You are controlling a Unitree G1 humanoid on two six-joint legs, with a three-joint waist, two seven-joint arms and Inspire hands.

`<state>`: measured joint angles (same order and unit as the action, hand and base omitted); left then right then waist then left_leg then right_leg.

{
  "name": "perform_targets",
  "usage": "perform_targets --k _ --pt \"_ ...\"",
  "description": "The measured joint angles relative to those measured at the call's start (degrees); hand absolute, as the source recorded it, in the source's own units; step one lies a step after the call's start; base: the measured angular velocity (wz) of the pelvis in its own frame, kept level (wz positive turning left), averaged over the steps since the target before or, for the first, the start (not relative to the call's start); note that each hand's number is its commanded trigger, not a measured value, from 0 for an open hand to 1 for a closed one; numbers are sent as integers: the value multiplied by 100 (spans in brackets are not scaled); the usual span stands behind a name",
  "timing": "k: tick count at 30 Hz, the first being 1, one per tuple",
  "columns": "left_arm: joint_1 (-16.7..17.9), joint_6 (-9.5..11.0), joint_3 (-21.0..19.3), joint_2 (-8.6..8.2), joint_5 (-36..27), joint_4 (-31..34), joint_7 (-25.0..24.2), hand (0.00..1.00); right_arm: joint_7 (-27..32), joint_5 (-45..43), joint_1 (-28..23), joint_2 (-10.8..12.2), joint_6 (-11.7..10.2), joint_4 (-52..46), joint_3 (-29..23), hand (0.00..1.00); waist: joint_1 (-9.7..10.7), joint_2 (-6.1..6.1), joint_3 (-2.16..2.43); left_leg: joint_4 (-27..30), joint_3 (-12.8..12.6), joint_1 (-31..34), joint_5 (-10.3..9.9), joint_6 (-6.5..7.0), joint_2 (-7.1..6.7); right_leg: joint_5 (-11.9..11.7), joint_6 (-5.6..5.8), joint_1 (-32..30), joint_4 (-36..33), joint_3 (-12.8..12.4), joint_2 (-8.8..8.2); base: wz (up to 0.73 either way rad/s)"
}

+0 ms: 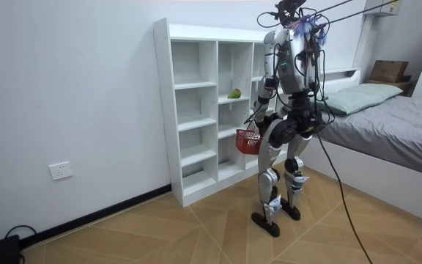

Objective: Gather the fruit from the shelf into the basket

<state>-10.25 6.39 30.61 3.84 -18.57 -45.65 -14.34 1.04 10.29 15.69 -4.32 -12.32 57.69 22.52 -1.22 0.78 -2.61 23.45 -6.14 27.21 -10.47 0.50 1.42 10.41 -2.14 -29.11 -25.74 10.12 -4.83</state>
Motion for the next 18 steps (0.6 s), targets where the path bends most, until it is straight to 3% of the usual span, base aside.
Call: perform_targets --k 18 --pt "1 -150 -1 15 5 -6 -7 100 -325 46 -4 -5 -1 244 0 0 97 -24 -10 27 0 -5 0 0 18 -26 -8 16 13 2 17 0"
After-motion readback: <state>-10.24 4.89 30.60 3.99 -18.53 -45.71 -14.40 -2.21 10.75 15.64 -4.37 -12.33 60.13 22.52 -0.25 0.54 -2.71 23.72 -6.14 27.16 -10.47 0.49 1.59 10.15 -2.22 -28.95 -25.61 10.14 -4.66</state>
